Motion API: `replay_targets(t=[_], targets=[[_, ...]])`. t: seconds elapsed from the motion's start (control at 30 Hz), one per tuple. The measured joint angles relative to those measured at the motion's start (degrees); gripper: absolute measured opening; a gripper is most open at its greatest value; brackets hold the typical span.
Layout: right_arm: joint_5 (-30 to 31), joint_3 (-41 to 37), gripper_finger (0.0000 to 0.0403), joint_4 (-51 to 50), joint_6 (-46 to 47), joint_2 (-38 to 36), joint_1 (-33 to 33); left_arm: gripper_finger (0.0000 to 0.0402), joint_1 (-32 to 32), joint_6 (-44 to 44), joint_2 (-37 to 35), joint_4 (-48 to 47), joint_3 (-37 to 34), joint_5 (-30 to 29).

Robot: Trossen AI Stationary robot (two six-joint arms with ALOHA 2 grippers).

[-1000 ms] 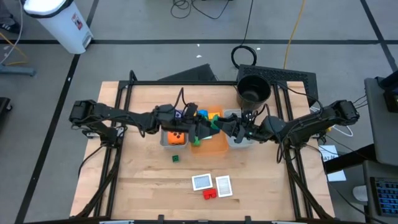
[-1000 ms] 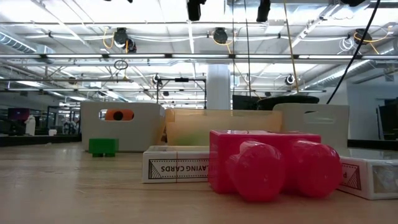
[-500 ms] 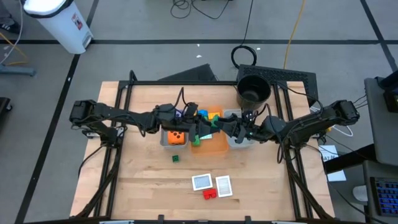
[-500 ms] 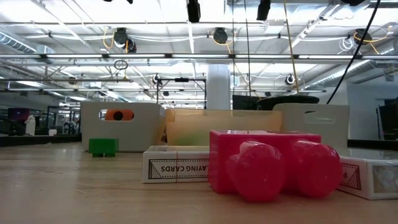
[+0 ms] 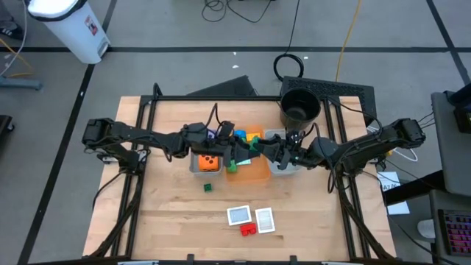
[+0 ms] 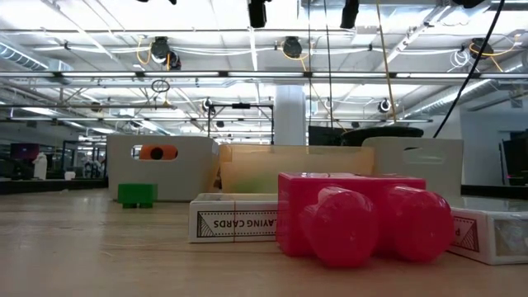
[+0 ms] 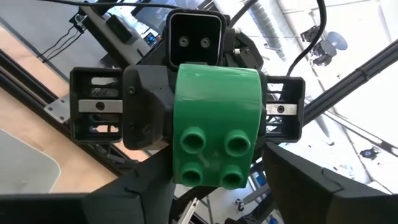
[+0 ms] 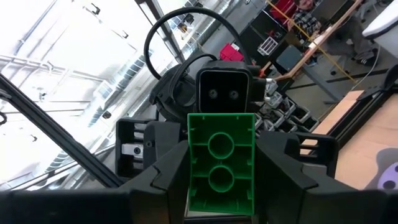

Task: Pick & Place Toys
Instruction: Put the green game piece into the orange bin

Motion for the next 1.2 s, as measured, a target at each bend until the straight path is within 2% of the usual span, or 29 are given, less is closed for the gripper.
replay_targets(t=[0.13, 0.37, 0.67, 1.07, 1.2], targets=[[-0.04, 0.00, 0.0146, 0.12, -0.03, 0.00, 0.00, 0.0213, 0.37, -0.56, 0.00, -0.04, 0.00, 0.80], [-0.04, 0.00, 0.0144, 0.31, 0.18, 0.00, 0.00, 0.0140, 1.05, -1.51, 0.00, -0.22, 0.00, 1.89], [-0.14, 0.00, 0.0152, 0.39, -1.20, 0.04, 0.11, 0.0150, 1.24, 1.12, -0.02, -0.24, -0.02, 4.11], [-0.56, -0.02, 0.0214, 4.05, -5.60, 0.09, -0.87, 0.0141, 1.22, 4.31, -0.15, 0.15, 0.00, 8.01], [-4.42, -0.02, 0.0232, 4.02, -5.62, -0.91, -2.65, 0.0145, 1.14, 5.26, -0.15, 0.09, 0.00, 9.41]])
